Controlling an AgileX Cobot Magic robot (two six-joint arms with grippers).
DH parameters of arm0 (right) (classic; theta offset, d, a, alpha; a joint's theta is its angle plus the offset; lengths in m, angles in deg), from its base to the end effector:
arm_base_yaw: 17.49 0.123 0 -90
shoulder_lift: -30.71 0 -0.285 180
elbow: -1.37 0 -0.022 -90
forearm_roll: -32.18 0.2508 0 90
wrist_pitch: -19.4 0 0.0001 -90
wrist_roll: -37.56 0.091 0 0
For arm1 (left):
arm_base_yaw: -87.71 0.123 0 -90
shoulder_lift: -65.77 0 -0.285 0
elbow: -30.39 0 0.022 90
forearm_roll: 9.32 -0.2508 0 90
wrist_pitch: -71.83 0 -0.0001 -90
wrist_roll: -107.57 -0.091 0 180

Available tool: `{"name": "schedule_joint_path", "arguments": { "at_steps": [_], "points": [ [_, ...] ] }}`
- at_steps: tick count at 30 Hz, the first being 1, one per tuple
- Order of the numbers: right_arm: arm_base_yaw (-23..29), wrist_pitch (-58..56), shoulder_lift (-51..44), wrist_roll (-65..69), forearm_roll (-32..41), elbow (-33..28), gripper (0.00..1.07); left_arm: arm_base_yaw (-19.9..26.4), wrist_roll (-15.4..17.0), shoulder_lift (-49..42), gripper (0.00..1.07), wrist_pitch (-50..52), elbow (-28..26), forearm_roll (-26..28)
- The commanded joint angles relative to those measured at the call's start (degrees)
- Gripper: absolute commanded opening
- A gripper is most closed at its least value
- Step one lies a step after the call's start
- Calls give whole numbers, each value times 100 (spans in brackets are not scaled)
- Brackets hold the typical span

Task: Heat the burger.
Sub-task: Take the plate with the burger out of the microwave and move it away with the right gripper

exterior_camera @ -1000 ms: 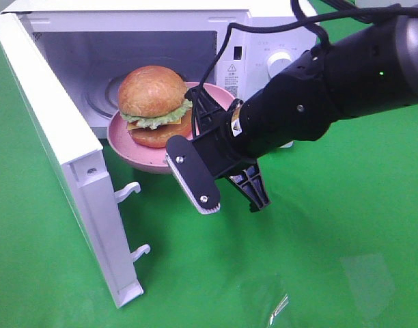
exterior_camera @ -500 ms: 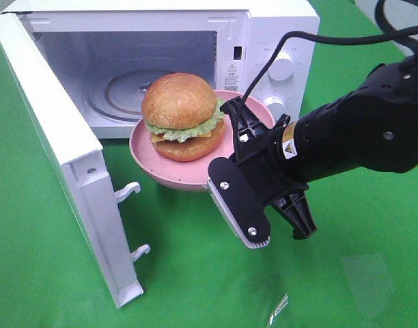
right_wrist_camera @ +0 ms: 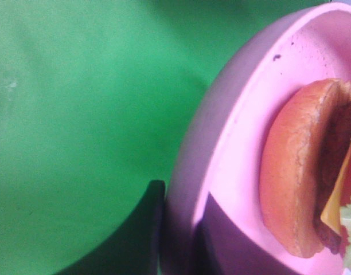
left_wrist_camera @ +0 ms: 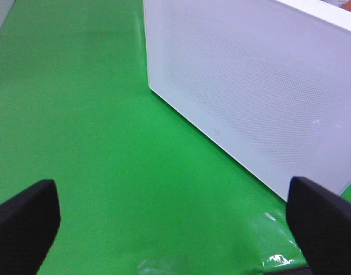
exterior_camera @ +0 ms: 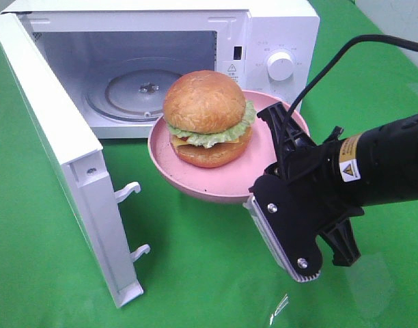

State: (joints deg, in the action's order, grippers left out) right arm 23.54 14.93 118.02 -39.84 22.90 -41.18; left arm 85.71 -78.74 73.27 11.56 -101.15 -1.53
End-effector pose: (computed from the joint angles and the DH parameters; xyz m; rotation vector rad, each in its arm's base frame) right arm 0.1956 0.1687 0.2002 -2.1334 1.0549 -0.4029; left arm -0.0062 -0.0105 0.2791 0.1527 2.0173 -0.1147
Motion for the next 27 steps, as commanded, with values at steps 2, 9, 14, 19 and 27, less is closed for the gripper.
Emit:
{"name": "schedule_joint_path", "arguments": {
  "at_steps": [2, 9, 14, 19, 27],
  "points": [
    [-11, 378, -447, 172, -52, -183, 0, 17, -11, -86, 100, 74, 17, -17],
    [-11, 63, -1026, 235, -52, -516, 0, 17, -11, -86, 100, 74, 17, -17],
    [-11, -155, -1335, 241, -52, -653, 0, 17, -11, -86, 100, 74, 17, -17],
    [-11, -430, -1822, 372, -52, -814, 0, 17, -11, -86, 100, 74, 17, -17],
    [-11, -1031, -2435, 390, -126, -888, 0, 17, -11, -86, 100, 74, 17, -17]
  ]
}}
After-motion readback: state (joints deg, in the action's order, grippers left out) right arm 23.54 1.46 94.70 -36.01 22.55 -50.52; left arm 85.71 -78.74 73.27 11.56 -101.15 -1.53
